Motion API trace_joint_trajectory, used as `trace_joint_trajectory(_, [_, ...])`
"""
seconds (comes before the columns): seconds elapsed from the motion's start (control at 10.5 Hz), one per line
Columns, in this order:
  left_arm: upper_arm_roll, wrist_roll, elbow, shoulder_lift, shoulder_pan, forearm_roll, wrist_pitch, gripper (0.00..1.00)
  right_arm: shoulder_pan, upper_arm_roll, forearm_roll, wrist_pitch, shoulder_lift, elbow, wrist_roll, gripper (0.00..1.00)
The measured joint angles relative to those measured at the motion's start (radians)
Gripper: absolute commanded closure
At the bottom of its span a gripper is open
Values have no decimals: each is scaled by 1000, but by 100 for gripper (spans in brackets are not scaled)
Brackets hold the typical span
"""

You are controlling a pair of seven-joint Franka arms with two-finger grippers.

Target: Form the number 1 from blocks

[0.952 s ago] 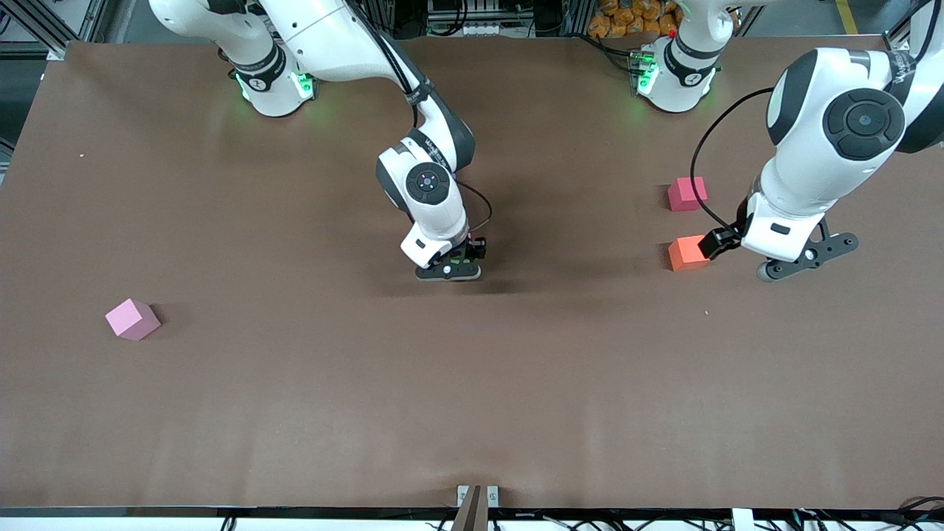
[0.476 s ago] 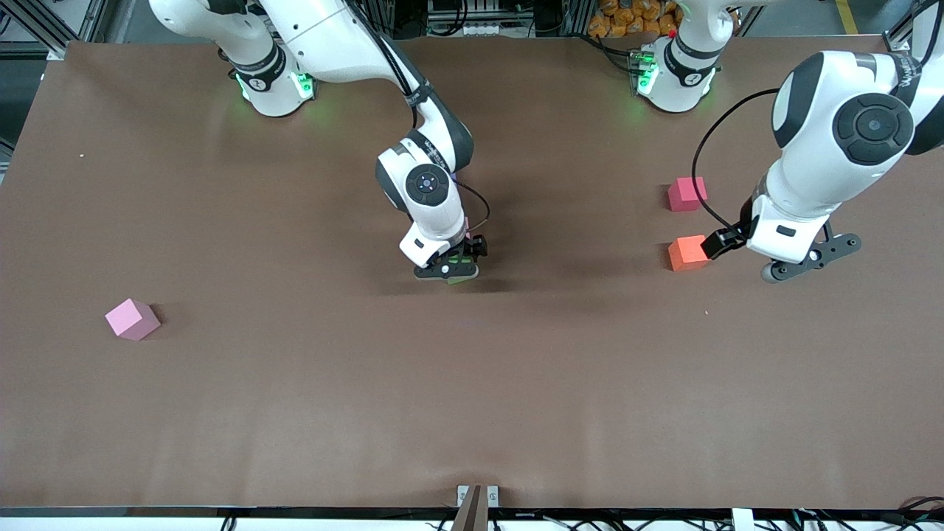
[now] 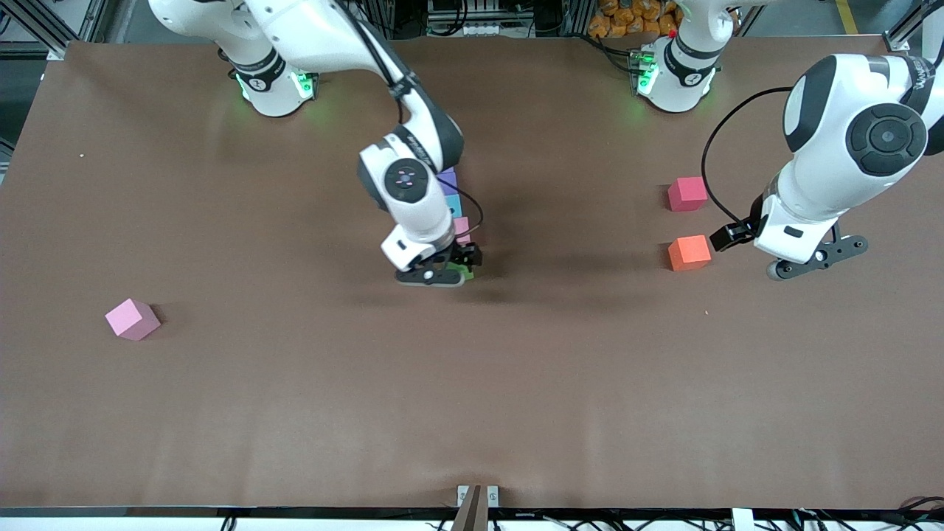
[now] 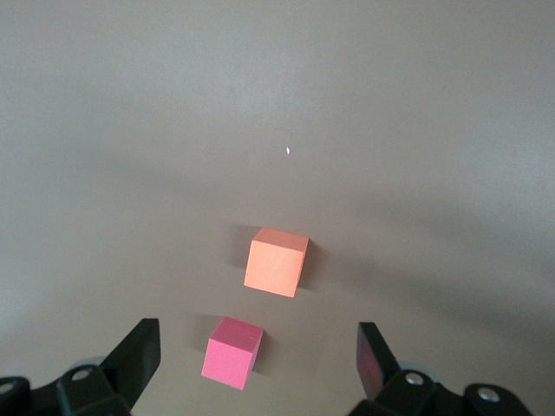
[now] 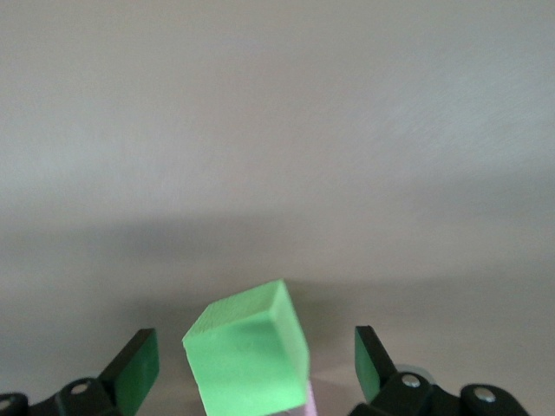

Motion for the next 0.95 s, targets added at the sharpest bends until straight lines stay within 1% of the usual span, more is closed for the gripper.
trace_joint_trajectory(0.19, [-2,11,10,-19,-1,-4,1,0,-98,-1,-1,-98,-101,7,-27,0])
trace_joint_trajectory(0.38, [-1,75,73,-48,3,-48,2,0,-205,3,-7,-209,-192,12,-103,0])
trace_joint_trajectory(0.48, [0,93,114,-59,11,-62,-3,0,-265,9,-45,-281,-231,25,-142,0])
trace_joint_trajectory(0.67, [1,130,198,-65,21,-65,-47,0,-385,42,-171,-420,-288,79,-218,0])
trace_joint_trajectory(0.76, [1,157,234,-65,22,-65,-72,0,-437,61,-195,-457,-311,102,-248,0])
trace_joint_trajectory(0.95, [0,193,288,-63,19,-65,-107,0,-525,86,-202,-502,-366,119,-283,0])
